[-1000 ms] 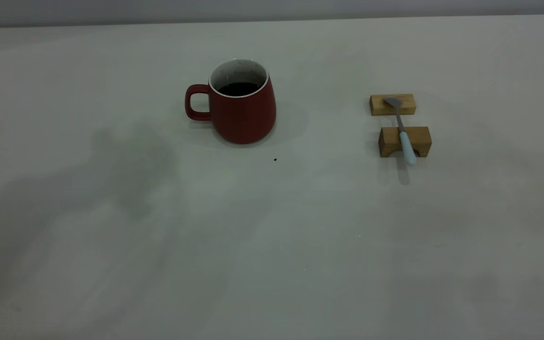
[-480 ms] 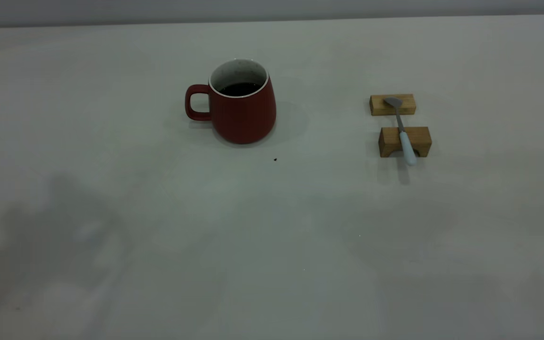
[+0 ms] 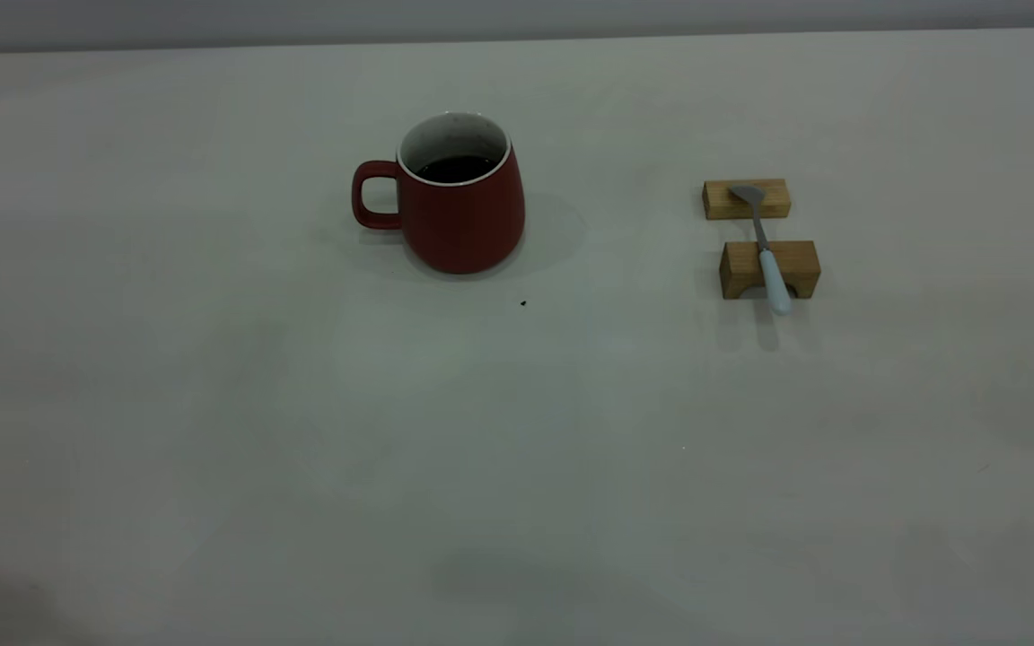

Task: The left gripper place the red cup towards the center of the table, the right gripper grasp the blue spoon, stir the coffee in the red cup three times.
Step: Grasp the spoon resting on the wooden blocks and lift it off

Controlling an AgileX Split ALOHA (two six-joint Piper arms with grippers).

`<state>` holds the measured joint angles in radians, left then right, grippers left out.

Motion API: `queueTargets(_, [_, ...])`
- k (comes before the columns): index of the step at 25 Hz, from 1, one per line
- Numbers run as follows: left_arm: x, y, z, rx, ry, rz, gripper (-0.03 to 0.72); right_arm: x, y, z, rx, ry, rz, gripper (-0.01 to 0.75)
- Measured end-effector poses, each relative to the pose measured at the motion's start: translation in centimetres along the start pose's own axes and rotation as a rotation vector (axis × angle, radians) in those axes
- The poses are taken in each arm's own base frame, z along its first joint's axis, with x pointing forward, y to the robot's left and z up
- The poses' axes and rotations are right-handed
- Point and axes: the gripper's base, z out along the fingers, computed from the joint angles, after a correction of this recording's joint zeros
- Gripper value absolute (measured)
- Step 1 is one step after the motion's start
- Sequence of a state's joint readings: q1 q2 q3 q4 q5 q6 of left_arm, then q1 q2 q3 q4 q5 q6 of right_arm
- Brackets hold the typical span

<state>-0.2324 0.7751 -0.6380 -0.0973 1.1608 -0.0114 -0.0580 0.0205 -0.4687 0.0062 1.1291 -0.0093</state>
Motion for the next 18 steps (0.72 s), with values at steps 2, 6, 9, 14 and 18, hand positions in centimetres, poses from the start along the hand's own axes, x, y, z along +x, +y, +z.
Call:
queueTargets(2, [1.8,0.4,0.2,-0.036,-0.041,-0.019,0.521,0.0,0.0,0.0,0.0,0.0,0.0,0.237])
queueTargets(6, [4.6,1.2,0.4,-0.102,-0.164,-0.035,0.521,0.0,0.0,0.0,0.0,0.0,0.0,0.237])
queueTargets(9, [6.1,1.3,0.0,-0.105,-0.296,-0.031,0.521,0.0,0.0,0.0,0.0,0.0,-0.001,0.237])
queueTargets(14, [8.5,1.3,-1.0,-0.095,-0.487,-0.026,0.521,0.0,0.0,0.0,0.0,0.0,-0.001,0.237])
queueTargets(18, [10.2,1.3,-1.4,-0.102,-0.616,-0.048,0.521,0.0,0.0,0.0,0.0,0.0,-0.001,0.237])
